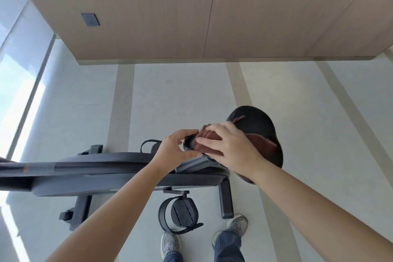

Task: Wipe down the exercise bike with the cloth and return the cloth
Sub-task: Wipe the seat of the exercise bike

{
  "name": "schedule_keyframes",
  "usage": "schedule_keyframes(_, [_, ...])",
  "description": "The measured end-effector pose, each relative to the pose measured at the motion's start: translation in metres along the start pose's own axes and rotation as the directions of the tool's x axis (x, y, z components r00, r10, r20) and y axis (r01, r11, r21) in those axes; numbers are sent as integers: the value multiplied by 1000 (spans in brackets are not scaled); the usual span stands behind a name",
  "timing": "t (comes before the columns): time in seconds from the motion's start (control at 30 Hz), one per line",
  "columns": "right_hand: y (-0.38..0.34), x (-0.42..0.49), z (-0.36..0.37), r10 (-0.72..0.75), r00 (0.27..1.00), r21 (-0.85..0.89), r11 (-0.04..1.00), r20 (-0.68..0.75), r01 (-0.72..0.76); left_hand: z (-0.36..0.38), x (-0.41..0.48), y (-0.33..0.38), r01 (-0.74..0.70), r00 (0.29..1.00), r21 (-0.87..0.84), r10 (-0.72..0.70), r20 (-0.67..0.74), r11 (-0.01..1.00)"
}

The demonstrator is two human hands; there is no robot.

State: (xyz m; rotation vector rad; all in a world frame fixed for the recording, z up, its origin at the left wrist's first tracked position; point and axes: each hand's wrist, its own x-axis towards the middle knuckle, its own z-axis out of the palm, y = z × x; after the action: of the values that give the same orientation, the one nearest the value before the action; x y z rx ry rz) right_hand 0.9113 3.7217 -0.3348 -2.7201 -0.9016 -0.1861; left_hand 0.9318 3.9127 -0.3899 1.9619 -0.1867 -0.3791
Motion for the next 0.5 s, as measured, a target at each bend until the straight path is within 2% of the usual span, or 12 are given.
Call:
schedule_keyframes(0.1, [-8, 11, 5, -31, 998, 18, 999, 60, 30, -2, 1, 3, -14, 1000, 30, 14, 11, 999])
schedule_keyframes(0.2, [13, -17, -14, -36, 996, 39, 999, 80, 33, -4, 3, 5, -15, 999, 89, 11, 47, 996])
schedule_keyframes(0.33, [41, -73, -28, 85, 996, -54, 995, 9, -85, 1, 4, 15, -76, 996, 184, 67, 54, 980])
schedule_keyframes(0.5, [49, -69, -19, 185, 979, -11, 982, -86, -187, 13, 7, 29, -174, 984, 213, 160, 82, 961])
